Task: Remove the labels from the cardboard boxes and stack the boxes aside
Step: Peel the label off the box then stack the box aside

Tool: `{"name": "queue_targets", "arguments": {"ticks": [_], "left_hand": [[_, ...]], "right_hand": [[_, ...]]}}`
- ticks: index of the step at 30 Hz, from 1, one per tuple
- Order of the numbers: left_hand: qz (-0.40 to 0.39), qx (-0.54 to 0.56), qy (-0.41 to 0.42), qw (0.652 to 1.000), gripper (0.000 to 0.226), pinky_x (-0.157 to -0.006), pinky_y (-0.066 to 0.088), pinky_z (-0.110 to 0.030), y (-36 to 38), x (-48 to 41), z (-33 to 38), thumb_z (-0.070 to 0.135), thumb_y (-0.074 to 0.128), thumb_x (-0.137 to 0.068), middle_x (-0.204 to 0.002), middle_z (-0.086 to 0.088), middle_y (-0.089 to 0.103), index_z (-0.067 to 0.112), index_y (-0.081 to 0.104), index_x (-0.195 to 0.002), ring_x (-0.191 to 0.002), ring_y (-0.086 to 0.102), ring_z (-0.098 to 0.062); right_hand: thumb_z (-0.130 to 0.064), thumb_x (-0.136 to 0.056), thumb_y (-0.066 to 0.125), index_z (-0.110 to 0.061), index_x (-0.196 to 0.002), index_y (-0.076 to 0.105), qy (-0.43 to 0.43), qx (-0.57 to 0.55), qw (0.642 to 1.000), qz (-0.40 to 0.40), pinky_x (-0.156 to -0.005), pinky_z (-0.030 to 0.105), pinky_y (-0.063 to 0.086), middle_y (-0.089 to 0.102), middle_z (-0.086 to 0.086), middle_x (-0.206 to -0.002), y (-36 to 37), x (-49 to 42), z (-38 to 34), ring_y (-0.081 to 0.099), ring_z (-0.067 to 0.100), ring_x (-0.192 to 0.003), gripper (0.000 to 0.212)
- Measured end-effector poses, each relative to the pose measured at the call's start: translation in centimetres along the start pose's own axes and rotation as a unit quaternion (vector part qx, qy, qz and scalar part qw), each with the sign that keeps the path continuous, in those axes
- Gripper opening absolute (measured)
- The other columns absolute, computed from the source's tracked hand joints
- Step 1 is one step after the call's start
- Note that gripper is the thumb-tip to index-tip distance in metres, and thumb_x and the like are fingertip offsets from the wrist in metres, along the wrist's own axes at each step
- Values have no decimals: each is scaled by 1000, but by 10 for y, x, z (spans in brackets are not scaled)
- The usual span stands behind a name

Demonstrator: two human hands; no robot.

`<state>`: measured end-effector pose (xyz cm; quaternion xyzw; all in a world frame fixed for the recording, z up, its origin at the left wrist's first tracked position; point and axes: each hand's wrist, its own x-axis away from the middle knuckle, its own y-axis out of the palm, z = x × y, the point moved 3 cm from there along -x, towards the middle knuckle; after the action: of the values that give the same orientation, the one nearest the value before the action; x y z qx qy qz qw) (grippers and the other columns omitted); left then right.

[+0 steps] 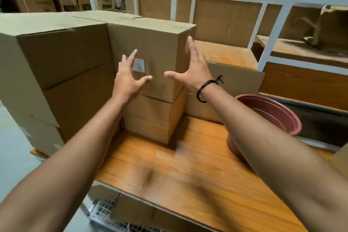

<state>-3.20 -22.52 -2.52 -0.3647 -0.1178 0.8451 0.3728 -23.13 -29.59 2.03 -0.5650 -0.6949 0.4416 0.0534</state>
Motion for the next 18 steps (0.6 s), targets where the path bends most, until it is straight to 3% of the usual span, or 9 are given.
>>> {"name": "queue_targets", "arguments": {"ticks": [8, 10, 12, 15, 18], "left_hand": [[21, -24, 3, 999, 96, -118, 22, -37, -3, -83, -6, 26, 80, -79, -163, -16, -1, 41, 20, -152, -149, 14, -32], [33, -12, -3, 999, 95, -114, 19, -27, 0, -90, -12, 16, 79, -80, -163, -16, -2, 39, 22, -153, -148, 16, -28], [36, -7, -13, 999, 98, -111, 17, -22, 1, -94, -20, 14, 81, -78, -163, -15, -2, 40, 23, -152, -149, 16, -26], [28, -6, -13, 1000, 103, -116, 18, -26, 2, -97, -26, 15, 84, -73, -163, -15, -3, 40, 23, -152, -149, 14, -25], [25, -5, 1, 1000, 105, -118, 18, -34, -1, -95, -22, 17, 85, -72, -163, -14, -2, 39, 22, -152, -149, 11, -26]], "right_hand": [[-61, -63, 81, -47, -151, 0, 51, 9, 998, 21, -106, 44, 39, 5, 26, -159, 18, -83, -24, 26, 38, -144, 121], [-58, -62, 83, -46, -151, 9, 54, -14, 997, 46, -105, 43, 40, 19, 23, -157, 25, -93, -20, 31, 38, -141, 116], [-57, -63, 83, -39, -145, 30, 37, -26, 996, 79, -99, 38, 45, 43, 15, -146, 29, -98, -15, 44, 34, -131, 99], [-55, -64, 83, -33, -132, 43, 11, -27, 994, 106, -82, 28, 47, 58, 7, -124, 28, -98, -9, 54, 26, -114, 82], [-52, -65, 84, -29, -131, 45, 8, -40, 992, 123, -81, 27, 49, 60, 5, -120, 19, -90, -4, 57, 23, -110, 80]]}}
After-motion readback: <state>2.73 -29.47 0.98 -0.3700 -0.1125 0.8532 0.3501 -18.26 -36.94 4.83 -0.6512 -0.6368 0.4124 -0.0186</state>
